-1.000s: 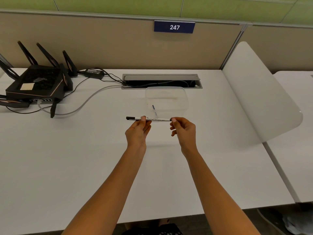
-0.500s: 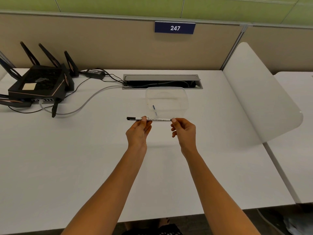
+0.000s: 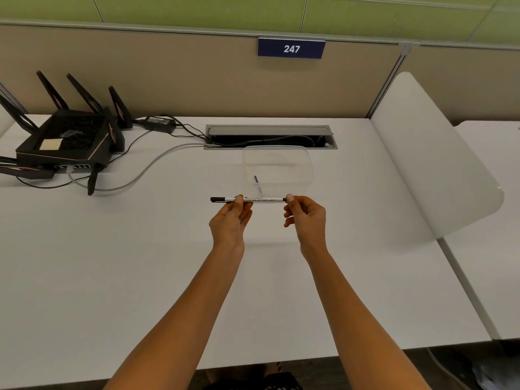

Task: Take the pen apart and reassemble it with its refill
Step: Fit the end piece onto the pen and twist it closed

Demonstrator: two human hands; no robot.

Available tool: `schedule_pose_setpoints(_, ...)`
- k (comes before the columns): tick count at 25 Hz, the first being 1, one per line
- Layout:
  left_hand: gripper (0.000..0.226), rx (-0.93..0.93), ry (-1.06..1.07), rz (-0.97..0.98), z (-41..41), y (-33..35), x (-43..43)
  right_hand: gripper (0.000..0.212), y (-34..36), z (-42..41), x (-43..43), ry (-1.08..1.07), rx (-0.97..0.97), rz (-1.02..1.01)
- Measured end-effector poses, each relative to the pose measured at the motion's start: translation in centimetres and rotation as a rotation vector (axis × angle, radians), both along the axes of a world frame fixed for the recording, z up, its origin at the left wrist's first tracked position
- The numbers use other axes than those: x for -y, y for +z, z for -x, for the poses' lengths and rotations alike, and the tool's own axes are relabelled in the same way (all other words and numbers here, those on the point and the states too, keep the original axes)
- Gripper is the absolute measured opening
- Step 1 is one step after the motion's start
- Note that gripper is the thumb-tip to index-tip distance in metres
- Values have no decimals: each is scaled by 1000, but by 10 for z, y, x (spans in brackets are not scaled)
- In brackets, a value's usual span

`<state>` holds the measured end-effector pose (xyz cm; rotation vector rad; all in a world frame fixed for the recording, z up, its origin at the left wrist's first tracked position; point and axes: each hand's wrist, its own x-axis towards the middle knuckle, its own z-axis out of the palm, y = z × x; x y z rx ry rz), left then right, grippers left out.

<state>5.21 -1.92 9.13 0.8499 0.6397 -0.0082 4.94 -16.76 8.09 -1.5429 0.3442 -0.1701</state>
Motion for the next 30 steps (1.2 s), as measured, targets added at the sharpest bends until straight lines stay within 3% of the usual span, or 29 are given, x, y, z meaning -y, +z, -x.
schedule_pose_setpoints(3,20,-1,3,-17,0,0,0,32,-1,-1,-1,37,-43,101)
schedule_pose_setpoints(8,18,5,16,-25,-1,0,-2,8,1,3,1,54,45,20)
schedule_pose_setpoints(15,12,5,31,-31,1,0,2,22,2,-3,-5,15,-41,90)
schedule_pose_setpoints(20,20,7,71,-37,-1,0,3,6,2,4,-13,-156,22,-155)
schedule_pose_setpoints(30,22,-21,94,-91,3,-2,8,18,3,8,-23,-240,-12,-196)
